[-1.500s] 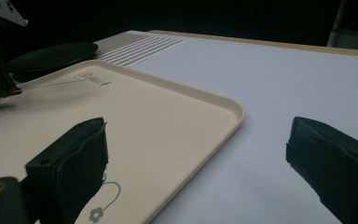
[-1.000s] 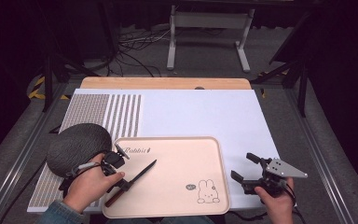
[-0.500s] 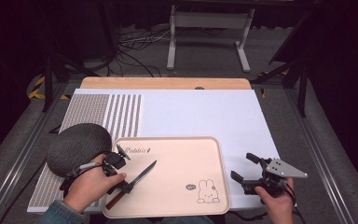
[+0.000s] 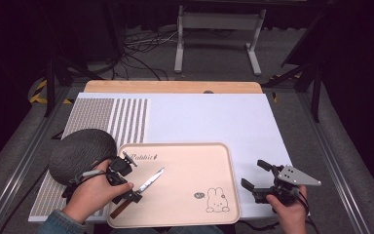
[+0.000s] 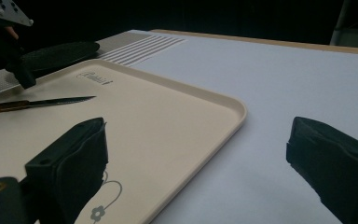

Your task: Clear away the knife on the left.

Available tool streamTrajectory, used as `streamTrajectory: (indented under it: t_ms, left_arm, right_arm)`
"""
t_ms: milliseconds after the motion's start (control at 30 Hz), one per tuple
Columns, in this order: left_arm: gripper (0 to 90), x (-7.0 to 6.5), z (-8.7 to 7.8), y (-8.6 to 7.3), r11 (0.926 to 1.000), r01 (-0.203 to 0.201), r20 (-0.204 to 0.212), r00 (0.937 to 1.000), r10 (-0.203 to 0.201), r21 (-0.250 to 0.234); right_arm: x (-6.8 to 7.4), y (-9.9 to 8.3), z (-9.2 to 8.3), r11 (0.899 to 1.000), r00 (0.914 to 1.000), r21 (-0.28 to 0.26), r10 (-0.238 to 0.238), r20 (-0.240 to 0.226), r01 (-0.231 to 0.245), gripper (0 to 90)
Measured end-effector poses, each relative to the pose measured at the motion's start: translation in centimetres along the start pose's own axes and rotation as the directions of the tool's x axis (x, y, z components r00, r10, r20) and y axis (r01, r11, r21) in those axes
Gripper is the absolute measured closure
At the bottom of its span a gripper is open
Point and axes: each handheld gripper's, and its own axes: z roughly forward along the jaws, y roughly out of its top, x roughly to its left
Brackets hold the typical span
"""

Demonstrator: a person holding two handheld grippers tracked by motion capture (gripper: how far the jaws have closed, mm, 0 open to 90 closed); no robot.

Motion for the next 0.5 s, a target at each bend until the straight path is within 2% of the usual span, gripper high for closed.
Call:
streamTrajectory:
  t_ms: [33, 67, 100, 133, 167, 267, 300, 400, 433, 500]
  left_arm:
    - [13.8, -0.2, -0.1, 0.1, 0.9996, -0.025, -0.015, 0.9996, 0.025, -0.016]
    - [14.7, -0.4, -0.2, 0.3, 0.9962, -0.074, -0.042, 0.9965, 0.072, -0.046]
    - [15.9, -0.5, -0.3, 0.4, 0.9924, -0.105, -0.050, 0.9935, 0.102, -0.064]
    - [17.1, -0.5, -0.3, 0.4, 0.9924, -0.105, -0.050, 0.9935, 0.102, -0.064]
    - [17.1, -0.7, -0.4, 0.5, 0.9881, -0.121, -0.056, 0.9917, 0.116, -0.095]
    - [23.5, -0.9, -0.4, 0.8, 0.9772, -0.165, -0.080, 0.9847, 0.155, -0.134]
    - [25.9, -1.0, -0.4, 1.0, 0.9691, -0.194, -0.089, 0.9792, 0.182, -0.152]
    - [34.0, -1.4, -0.1, 1.3, 0.9517, -0.252, -0.084, 0.9669, 0.241, -0.175]
    - [37.1, -1.5, 0.0, 1.5, 0.9445, -0.275, -0.086, 0.9608, 0.263, -0.180]
    - [49.0, -1.7, 0.1, 1.7, 0.9273, -0.324, -0.107, 0.9451, 0.309, -0.187]
  right_arm:
    - [0.0, 0.0, 0.0, 1.000, 1.0000, 0.001, -0.001, 0.001, 0.001, 6.2]
    - [0.0, 0.0, 0.0, 1.000, 1.0000, 0.001, -0.001, 0.001, 0.001, 6.2]
    - [0.0, 0.0, 0.0, 1.000, 1.0000, 0.000, -0.001, 0.001, 0.001, 6.2]
    - [0.0, 0.0, 0.0, 1.000, 1.0000, 0.000, -0.001, 0.001, 0.001, 6.2]
    - [0.0, 0.0, 0.0, 1.000, 1.0000, 0.000, -0.003, 0.000, 0.003, 6.2]
    - [0.0, 0.0, 0.0, 1.000, 1.0000, 0.000, -0.002, 0.000, 0.002, 6.2]
    - [0.0, 0.0, 0.0, 1.000, 1.0000, 0.000, 0.000, 0.000, 0.000, 6.2]
    - [0.0, 0.0, 0.0, 1.000, 1.0000, 0.000, -0.001, 0.000, 0.001, 6.2]
    - [0.0, 0.0, 0.0, 1.000, 1.0000, 0.000, -0.001, 0.000, 0.001, 6.2]
    - [0.0, 0.0, 0.0, 1.000, 1.0000, 0.000, -0.001, 0.000, 0.001, 6.2]
